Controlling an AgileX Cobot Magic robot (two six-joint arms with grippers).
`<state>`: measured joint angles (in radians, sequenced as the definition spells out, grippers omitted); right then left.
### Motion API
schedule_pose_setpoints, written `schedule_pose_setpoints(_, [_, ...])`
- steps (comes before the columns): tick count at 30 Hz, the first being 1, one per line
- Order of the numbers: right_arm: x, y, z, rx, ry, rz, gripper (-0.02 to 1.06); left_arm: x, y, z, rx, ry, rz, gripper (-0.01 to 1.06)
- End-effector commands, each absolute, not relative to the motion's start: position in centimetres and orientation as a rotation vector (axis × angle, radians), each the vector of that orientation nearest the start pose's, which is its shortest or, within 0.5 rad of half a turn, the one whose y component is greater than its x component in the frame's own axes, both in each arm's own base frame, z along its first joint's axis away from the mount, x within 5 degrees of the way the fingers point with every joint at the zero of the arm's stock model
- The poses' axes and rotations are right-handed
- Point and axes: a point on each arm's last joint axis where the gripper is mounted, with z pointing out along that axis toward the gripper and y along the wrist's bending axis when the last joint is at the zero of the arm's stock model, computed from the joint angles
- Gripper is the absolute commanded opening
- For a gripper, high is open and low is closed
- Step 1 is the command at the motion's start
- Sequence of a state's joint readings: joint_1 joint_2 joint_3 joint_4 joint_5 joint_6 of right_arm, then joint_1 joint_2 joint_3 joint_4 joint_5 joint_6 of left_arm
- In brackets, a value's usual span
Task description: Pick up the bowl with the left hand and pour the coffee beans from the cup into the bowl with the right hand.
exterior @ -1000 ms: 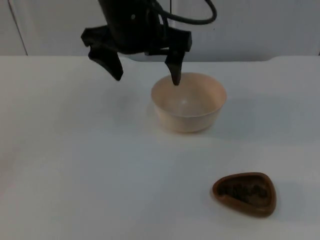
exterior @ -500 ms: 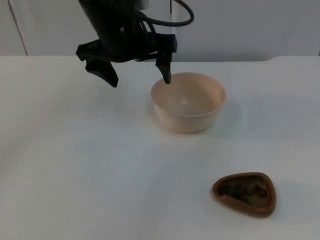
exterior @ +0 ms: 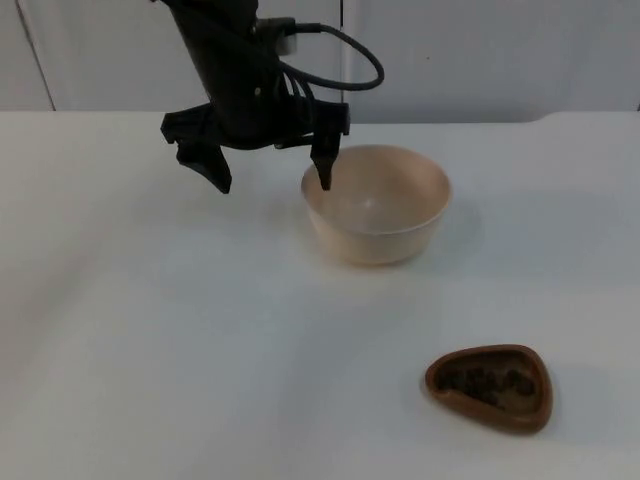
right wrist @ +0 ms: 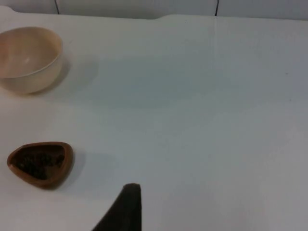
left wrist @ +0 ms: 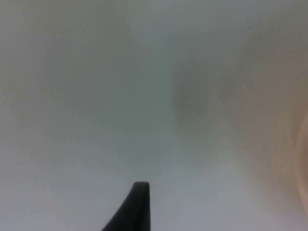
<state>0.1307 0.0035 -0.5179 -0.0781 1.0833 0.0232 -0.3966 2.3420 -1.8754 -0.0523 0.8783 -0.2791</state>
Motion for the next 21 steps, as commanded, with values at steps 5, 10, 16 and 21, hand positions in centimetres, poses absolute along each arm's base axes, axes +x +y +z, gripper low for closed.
schedule_pose_setpoints(5, [-0.7,-0.8,28.0,-0.11,2.041,-0.018,1.05,45.6,-19.9,12.5,0.121,2.86,-0.202,0.97])
schedule_pose_setpoints(10, [-0.7,-0.8,28.0,-0.11,2.041,-0.018,1.05,45.6,-20.3,12.4,0.111,2.855,-0.231,0.97])
schedule_pose_setpoints(16, [-0.7,-0.8,28.0,-0.11,2.041,-0.018,1.05,45.5,-21.2,12.7,0.135,2.818,-0.249,0.97])
schedule_pose_setpoints(21, [-0.7,-0.8,28.0,-0.11,2.041,-0.018,1.05,45.5,-21.3,12.6,0.14,2.82,-0.246,0.97])
